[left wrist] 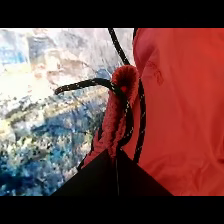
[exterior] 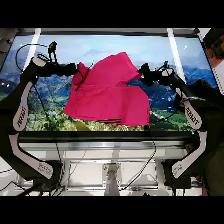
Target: Fold the clothes and pants, and hang the long-sleeved shirts on hangers.
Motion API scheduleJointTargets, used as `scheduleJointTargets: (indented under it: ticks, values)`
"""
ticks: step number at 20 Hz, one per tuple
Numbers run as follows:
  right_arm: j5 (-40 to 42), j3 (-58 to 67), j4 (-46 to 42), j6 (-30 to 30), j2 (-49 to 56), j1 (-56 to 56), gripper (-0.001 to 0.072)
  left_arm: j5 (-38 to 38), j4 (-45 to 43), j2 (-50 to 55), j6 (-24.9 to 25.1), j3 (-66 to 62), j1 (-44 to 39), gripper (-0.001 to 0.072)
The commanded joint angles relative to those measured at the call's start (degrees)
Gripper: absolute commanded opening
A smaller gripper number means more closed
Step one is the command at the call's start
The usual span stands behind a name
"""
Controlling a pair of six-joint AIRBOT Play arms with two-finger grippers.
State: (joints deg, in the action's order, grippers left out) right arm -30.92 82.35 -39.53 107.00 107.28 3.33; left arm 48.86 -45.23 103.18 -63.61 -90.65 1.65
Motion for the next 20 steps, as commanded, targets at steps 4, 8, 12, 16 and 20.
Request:
scheduleJointTargets:
  ticks: [4, 8, 12, 16, 20]
  values:
    - [5.55, 0.04, 1.42, 3.13, 1.18, 2.14, 0.0444, -0.13, -1.25, -0.81, 0.24, -0.04, -1.92, 0.0013]
    - [8.17, 0.04, 2.01, 4.28, 2.01, 3.61, 0.0389, -0.13, -1.27, -0.81, 0.24, -0.04, -2.14, 0.0014]
    - [8.74, 0.04, 2.49, 4.92, 2.62, 4.33, 0.0008, -0.7, -1.27, -0.81, 0.24, -0.04, -2.14, 0.0014]
    - [8.17, 1.73, 3.26, 4.92, 2.01, 2.19, 0.0006, -12.0, -1.66, -0.74, -3.06, -0.02, -0.85, 0.0013]
    - [-6.25, 2.1, -6.36, 13.16, 1.68, -0.9, 0.0003, -11.32, -8.68, 0.96, -12.31, 0.0, 0.39, 0.0012]
